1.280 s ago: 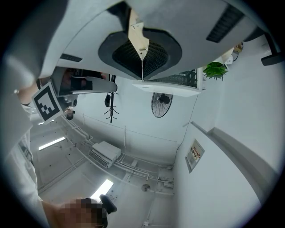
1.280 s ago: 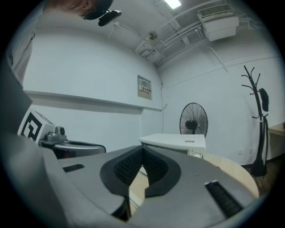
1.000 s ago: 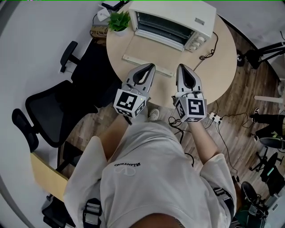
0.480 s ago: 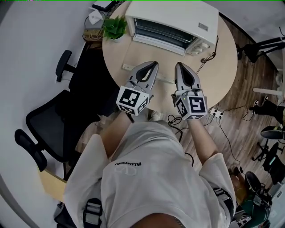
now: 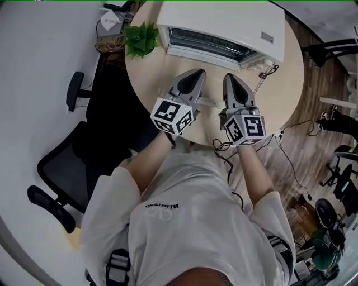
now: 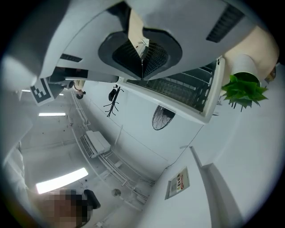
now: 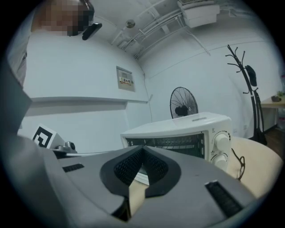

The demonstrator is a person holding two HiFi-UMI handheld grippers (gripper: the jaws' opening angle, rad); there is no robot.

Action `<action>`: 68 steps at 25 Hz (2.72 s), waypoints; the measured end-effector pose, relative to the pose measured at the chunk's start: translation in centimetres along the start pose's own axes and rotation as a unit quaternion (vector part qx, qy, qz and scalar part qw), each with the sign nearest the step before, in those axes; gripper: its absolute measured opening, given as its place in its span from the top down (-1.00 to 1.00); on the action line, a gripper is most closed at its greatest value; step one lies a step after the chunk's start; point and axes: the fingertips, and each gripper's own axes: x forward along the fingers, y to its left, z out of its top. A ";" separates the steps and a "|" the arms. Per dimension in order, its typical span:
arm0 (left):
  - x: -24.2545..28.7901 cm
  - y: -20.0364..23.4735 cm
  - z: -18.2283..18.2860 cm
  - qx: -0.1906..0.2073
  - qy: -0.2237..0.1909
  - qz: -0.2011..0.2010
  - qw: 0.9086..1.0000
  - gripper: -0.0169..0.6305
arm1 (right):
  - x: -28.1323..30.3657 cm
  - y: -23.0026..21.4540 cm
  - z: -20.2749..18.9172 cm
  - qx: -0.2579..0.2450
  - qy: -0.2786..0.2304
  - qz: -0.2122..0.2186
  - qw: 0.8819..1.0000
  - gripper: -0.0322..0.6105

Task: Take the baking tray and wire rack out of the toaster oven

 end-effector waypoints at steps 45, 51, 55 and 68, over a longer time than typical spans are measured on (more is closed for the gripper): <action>14.0 12.2 -5.7 -0.468 -0.116 -0.020 0.876 0.53 | 13.3 -13.3 -8.8 0.515 -0.073 -0.021 0.854 0.53; 14.6 13.3 -6.5 -0.481 -0.113 -0.010 0.869 0.69 | 13.9 -13.7 -9.5 0.510 -0.066 -0.031 0.857 0.67; 14.7 13.1 -5.9 -0.472 -0.123 -0.020 0.873 0.85 | 14.1 -13.5 -8.9 0.514 -0.074 -0.023 0.854 0.79; 12.7 12.2 -6.9 -0.478 -0.123 -0.021 0.870 0.90 | 12.4 -12.3 -9.5 0.546 -0.093 -0.012 0.832 0.85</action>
